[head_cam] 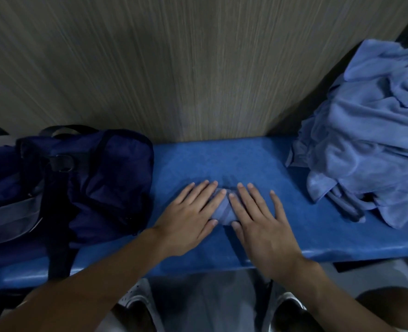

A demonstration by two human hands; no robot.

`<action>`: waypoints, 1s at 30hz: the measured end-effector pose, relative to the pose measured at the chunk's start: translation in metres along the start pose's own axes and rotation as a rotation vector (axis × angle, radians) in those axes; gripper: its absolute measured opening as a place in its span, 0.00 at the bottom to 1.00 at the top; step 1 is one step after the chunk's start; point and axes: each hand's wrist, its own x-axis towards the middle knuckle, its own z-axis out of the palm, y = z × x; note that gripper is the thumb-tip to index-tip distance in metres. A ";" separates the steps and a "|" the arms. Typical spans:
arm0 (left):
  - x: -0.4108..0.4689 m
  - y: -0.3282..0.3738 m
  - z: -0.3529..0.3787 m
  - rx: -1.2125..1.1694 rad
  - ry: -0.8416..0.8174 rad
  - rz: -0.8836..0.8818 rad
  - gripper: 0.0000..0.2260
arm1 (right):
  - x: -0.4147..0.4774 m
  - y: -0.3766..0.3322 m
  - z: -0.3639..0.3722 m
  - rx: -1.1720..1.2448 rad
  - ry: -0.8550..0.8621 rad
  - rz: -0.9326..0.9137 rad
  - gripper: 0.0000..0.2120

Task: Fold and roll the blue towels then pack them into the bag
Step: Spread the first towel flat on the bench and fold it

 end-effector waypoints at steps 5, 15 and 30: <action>0.000 -0.006 -0.003 0.026 -0.033 -0.028 0.27 | 0.009 -0.002 -0.002 0.071 -0.046 -0.007 0.26; 0.000 -0.059 -0.003 0.039 -0.078 -0.285 0.26 | 0.094 -0.035 -0.007 0.063 -0.188 -0.076 0.27; -0.004 -0.140 0.007 -0.006 -0.149 -0.463 0.27 | 0.180 -0.072 0.006 0.054 -0.216 -0.154 0.30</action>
